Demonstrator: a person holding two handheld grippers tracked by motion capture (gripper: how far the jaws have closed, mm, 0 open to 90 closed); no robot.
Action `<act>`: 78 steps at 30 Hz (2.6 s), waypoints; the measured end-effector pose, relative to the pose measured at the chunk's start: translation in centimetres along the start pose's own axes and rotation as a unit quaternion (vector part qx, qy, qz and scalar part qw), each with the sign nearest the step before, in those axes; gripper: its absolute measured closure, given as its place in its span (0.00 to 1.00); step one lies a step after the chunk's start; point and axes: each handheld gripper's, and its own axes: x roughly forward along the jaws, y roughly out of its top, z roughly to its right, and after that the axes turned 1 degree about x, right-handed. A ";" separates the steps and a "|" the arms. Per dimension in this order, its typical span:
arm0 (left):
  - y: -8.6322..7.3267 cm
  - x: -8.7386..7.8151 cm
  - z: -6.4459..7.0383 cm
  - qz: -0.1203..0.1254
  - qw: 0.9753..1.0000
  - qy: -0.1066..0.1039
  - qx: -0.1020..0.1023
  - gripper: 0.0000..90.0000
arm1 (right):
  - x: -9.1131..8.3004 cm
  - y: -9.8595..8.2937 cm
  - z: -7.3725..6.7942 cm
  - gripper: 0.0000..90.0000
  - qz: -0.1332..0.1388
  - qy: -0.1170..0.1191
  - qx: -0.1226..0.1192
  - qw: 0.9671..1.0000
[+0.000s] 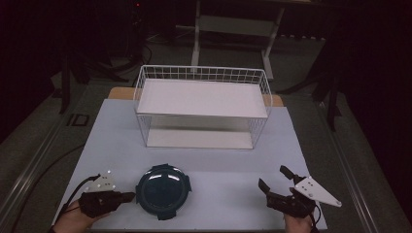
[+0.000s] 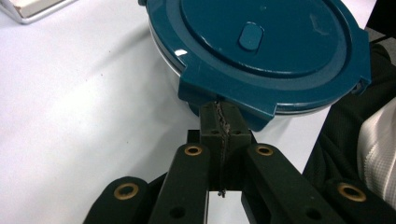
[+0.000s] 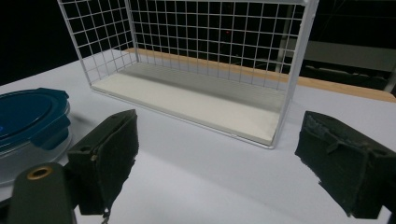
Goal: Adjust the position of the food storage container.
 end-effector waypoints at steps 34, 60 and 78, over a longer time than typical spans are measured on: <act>5.2 5.5 0.7 -0.003 0.999 -0.028 0.023 1.00 | -0.1 0.0 0.2 0.14 0.001 0.005 0.003 1.000; 8.8 9.6 1.9 -0.003 0.996 -0.066 0.055 1.00 | 0.1 -0.1 0.1 0.14 -0.004 0.009 0.004 1.000; 9.4 10.2 2.2 0.007 0.996 -0.067 0.059 0.96 | 0.2 -0.1 0.2 0.14 -0.007 0.020 0.006 1.000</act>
